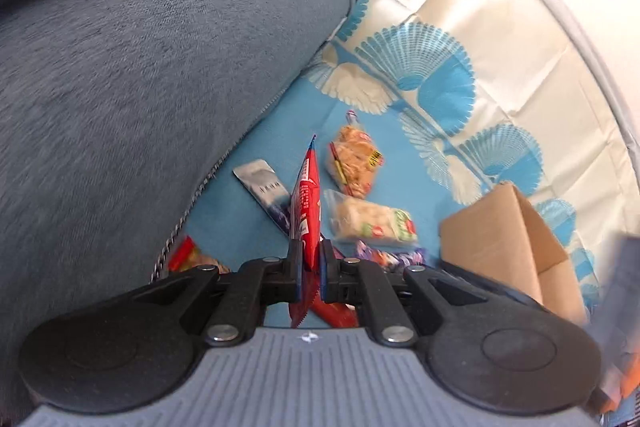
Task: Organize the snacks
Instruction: 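Move both tools back to the snack pile, then grasp the red spicy-strip packet with the left gripper while the right gripper grasps the yellow wafer stick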
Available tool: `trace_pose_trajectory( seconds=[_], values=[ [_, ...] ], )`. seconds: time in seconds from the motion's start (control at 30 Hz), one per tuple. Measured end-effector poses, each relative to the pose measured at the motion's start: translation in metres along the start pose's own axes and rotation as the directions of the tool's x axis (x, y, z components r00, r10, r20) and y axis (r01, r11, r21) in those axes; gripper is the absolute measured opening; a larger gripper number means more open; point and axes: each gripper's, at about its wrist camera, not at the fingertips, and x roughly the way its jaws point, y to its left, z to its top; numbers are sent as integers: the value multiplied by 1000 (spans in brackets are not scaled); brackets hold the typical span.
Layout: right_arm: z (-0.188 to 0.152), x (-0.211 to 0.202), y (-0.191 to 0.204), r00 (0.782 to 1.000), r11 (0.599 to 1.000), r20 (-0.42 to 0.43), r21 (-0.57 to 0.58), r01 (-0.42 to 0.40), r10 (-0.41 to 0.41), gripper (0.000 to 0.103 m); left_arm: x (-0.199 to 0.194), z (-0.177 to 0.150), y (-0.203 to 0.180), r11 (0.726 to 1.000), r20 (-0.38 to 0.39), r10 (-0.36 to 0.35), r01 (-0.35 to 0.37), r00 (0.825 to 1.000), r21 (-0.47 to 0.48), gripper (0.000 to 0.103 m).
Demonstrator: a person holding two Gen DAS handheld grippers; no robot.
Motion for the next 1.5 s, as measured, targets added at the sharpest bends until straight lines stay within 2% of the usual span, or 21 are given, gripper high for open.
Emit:
trace_pose_trajectory(
  seconds=[0.23,0.3,0.37,0.4,0.47,0.5,0.73,0.83,0.9,1.0,1.07,1.2,1.27,1.33,1.37,1.4,1.47,1.5],
  values=[
    [8,53,-2,989,982,-98,141,125,-111,49,-11,-8,-5,998,13,-14,14,1000,55,8],
    [8,57,-3,986,978,-112,154,142,-125,44,-11,-9,-3,999,7,-23,23,1000,47,8],
    [7,56,-4,987,981,-104,138,136,-122,20,-11,-8,1,999,-6,-41,41,999,26,8],
    [6,54,-3,988,985,-98,119,127,-116,20,-10,-8,3,998,-23,-53,53,998,18,8],
    [5,48,-7,993,993,-87,83,87,-79,10,-9,-8,6,998,-44,-63,63,997,-1,8],
    [5,42,-8,995,996,-78,64,65,-60,9,-9,-8,7,998,-46,-64,64,997,-1,8],
    [-14,-19,-21,994,989,-75,-117,-91,82,4,-9,-13,-1,997,-54,-56,58,997,44,8],
    [-31,-49,-26,981,958,-107,-220,-185,164,2,-11,-14,-1,996,-71,-78,81,994,42,7],
    [-46,-70,-26,969,917,-123,-315,-245,216,2,-12,-16,2,993,-99,-108,111,989,28,7],
    [-70,-95,-35,958,864,-129,-415,-287,256,2,-14,-20,4,991,-123,-129,131,984,7,7],
    [-85,-102,-43,958,850,-128,-442,-286,256,2,-15,-21,7,991,-136,-130,130,982,-6,7],
    [-104,-95,-53,961,852,-120,-443,-278,251,2,-16,-22,10,997,-138,-73,69,988,-32,8],
    [-110,-90,-53,957,853,-115,-436,-288,265,3,-15,-23,5,999,-139,-33,33,990,-4,10],
    [-112,-87,-53,956,865,-101,-407,-292,275,4,-11,-23,-1,999,-141,12,-5,990,49,22],
    [-111,-87,-54,954,875,-91,-383,-297,284,11,-9,-23,-5,997,-136,38,-28,990,76,26],
    [-109,-89,-56,950,881,-78,-357,-310,303,16,-6,-24,-8,993,-127,66,-53,990,102,33],
    [-108,-95,-59,942,887,-37,-326,-328,335,48,0,-24,-14,985,-115,110,-93,987,144,44],
    [-107,-97,-60,937,885,-16,-324,-335,349,53,5,-25,-17,981,-114,130,-111,985,158,53]
  ],
)
